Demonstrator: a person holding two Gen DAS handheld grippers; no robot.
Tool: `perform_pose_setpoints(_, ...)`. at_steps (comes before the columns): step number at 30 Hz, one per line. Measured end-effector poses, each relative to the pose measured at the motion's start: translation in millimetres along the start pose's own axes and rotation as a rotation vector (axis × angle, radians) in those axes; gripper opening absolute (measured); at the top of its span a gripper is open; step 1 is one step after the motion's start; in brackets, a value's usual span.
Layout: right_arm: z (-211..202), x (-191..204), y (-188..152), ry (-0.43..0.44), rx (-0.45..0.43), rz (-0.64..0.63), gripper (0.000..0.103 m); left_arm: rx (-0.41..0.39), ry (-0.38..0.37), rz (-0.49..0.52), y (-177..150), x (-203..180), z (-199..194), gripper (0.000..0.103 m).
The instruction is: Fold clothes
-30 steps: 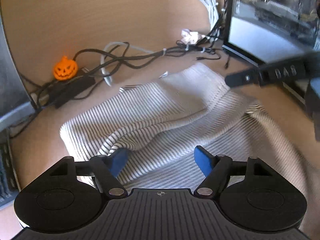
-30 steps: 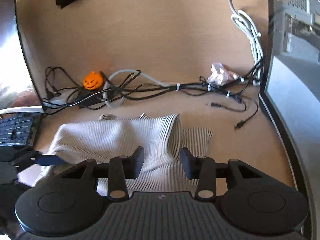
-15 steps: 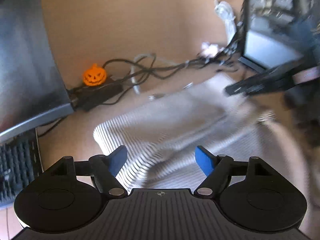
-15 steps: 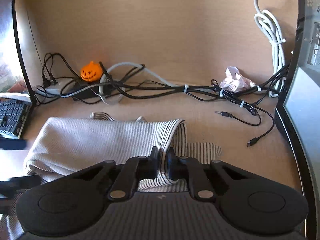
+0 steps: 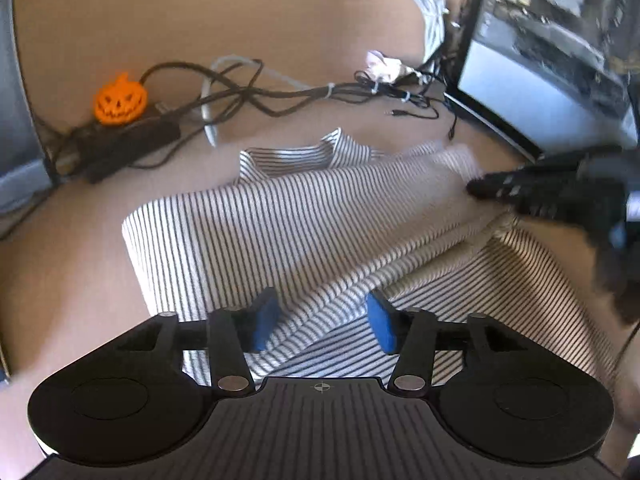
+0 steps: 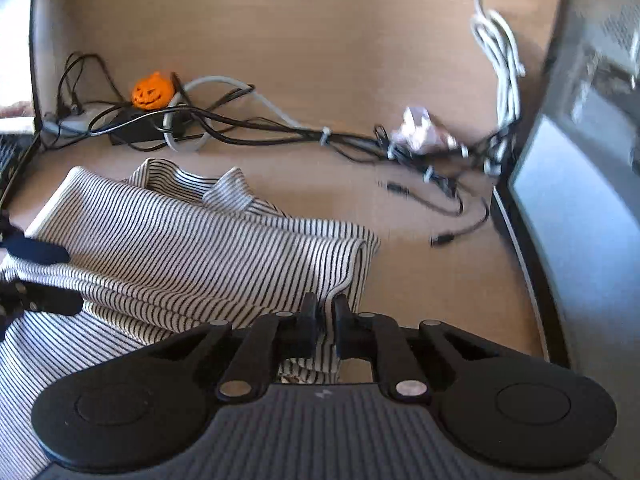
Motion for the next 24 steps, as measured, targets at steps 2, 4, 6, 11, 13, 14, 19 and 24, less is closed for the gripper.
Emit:
perform_pose_setpoints(2,-9,-3,5,0.006,-0.028,0.012,0.009,-0.003,0.013,-0.012,1,1,-4,0.071)
perform_pose_setpoints(4,-15,-8,8,0.000,-0.040,0.023,0.010,-0.022,-0.004,-0.052,1,5,-9,0.078)
perform_pose_setpoints(6,-21,-9,11,-0.028,-0.052,0.030,0.013,-0.042,-0.034,-0.096,3,11,-15,0.084)
perform_pose_setpoints(11,-47,-2,23,0.021,-0.134,0.049,0.031,-0.102,-0.084,-0.160,14,22,-31,0.093)
perform_pose_setpoints(13,-42,3,24,0.085,-0.113,0.074,0.038,-0.105,-0.093,-0.191,22,27,-29,0.093)
perform_pose_setpoints(14,-36,5,24,0.109,-0.095,0.084,0.041,-0.093,-0.093,-0.205,22,29,-23,0.093)
perform_pose_setpoints(19,6,7,-1,0.146,-0.010,0.121,0.048,-0.006,-0.089,-0.280,18,41,9,0.093)
perform_pose_setpoints(24,1,3,4,0.170,-0.001,0.127,0.053,0.013,-0.079,-0.243,21,36,14,0.096)
Point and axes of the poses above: each gripper's, at about its wrist camera, not at the fingertips, and z roughly the way its jaws point, x to its left, y to its top, the point moved 2 cm from there along z, roughly the way its jaws point, and after that the axes turned 5 degrees about x, right-handed, at the moved point
